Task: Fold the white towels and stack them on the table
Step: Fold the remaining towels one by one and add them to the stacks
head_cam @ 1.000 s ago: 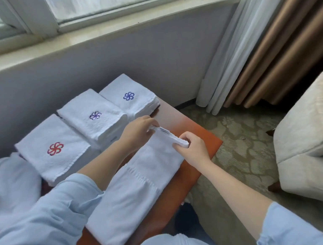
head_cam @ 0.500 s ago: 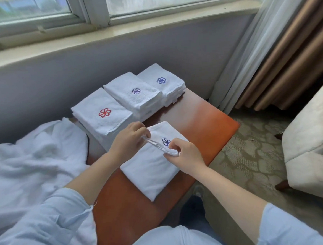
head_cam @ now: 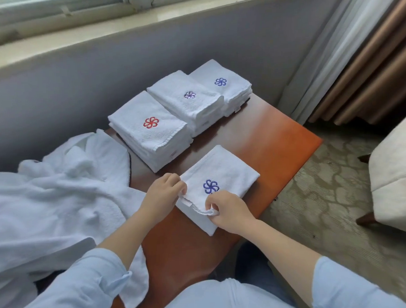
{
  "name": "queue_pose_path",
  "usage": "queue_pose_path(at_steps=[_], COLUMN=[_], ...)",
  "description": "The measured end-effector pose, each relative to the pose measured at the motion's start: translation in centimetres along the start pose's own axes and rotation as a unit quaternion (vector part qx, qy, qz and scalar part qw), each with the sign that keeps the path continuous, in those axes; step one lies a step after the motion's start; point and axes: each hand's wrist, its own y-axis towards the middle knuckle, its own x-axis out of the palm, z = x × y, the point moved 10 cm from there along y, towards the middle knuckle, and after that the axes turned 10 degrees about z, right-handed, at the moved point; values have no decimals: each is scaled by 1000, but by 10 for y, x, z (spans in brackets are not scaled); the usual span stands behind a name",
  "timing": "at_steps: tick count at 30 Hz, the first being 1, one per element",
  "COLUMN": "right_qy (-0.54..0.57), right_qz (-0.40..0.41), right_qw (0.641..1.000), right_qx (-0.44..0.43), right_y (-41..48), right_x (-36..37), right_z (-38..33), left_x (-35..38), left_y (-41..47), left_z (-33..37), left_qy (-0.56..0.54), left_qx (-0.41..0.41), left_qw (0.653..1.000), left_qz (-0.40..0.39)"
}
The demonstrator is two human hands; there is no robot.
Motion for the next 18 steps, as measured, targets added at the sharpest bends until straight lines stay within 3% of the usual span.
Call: queue_pose_path(at_steps=[6, 12, 18], right_qy=[-7, 5, -34], right_qz=[-28, -138, -87], right_qw=[999, 990, 995], right_qx=[-24, -39, -22], right_y=[-2, -15, -15], right_x=[15, 42, 39], right_z=[-5, 3, 17], left_x=[14, 41, 63], left_y=[-11, -26, -24], left_z=[-10, -20, -26], left_qy=[5, -16, -26], left_qx=[-6, -45, -102], left_qw=[1000, 993, 963], left_qz=[-17, -110, -249])
